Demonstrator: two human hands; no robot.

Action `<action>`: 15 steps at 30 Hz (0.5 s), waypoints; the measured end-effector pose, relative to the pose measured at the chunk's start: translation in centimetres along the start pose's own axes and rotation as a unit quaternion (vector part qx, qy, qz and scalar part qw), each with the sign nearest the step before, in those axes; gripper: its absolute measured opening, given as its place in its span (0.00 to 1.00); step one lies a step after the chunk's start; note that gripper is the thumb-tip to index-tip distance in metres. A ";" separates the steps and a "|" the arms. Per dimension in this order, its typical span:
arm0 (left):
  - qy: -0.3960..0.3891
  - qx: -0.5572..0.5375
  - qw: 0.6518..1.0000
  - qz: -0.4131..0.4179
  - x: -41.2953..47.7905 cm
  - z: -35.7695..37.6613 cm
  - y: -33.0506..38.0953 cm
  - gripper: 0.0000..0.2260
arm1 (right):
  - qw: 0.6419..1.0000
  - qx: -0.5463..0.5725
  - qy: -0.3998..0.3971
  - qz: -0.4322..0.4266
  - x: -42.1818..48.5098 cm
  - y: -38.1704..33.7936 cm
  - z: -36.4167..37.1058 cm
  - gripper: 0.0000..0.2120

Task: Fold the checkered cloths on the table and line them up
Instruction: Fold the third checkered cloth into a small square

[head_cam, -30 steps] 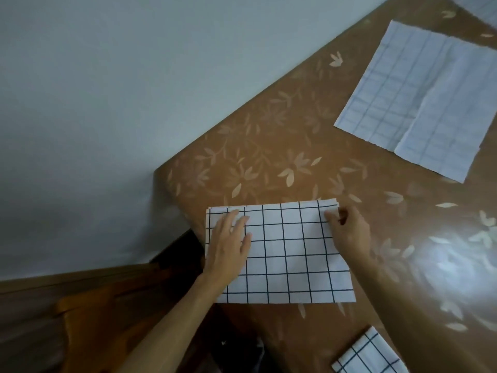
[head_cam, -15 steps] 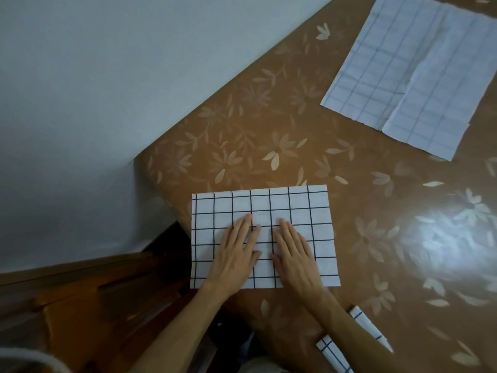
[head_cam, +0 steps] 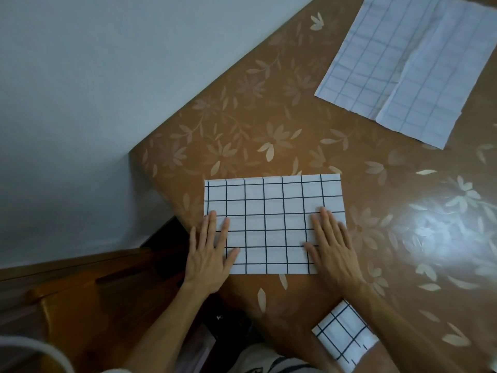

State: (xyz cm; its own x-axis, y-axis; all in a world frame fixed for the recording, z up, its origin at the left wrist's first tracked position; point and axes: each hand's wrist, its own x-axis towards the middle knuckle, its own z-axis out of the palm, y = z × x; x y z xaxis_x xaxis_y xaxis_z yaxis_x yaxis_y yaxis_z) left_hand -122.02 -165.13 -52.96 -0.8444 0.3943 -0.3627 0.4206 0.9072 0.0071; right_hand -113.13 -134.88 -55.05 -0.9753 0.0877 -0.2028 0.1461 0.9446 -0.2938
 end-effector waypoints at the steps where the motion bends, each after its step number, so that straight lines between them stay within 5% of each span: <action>1: -0.002 -0.002 1.000 0.004 0.0 -0.1 0.0 0.35 | 1.000 0.007 0.005 0.009 -0.5 0.8 -0.2 0.31; 8: 0.038 -0.024 0.999 0.026 -0.1 -1.5 2.4 0.34 | 0.962 0.193 0.080 0.177 -3.4 1.6 -3.4 0.20; 15: 0.044 -0.046 0.993 0.094 -0.7 -2.7 7.8 0.30 | 0.892 0.271 0.004 0.361 -5.8 -0.7 -3.6 0.26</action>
State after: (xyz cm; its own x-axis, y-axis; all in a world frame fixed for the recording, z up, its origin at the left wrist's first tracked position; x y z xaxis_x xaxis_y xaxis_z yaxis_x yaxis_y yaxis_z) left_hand -119.04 -157.97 -50.16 -0.7808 0.5663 -0.2639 0.5453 0.8238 0.1546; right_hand -108.17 -134.91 -50.35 -0.5957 0.6156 -0.5159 0.7931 0.3495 -0.4988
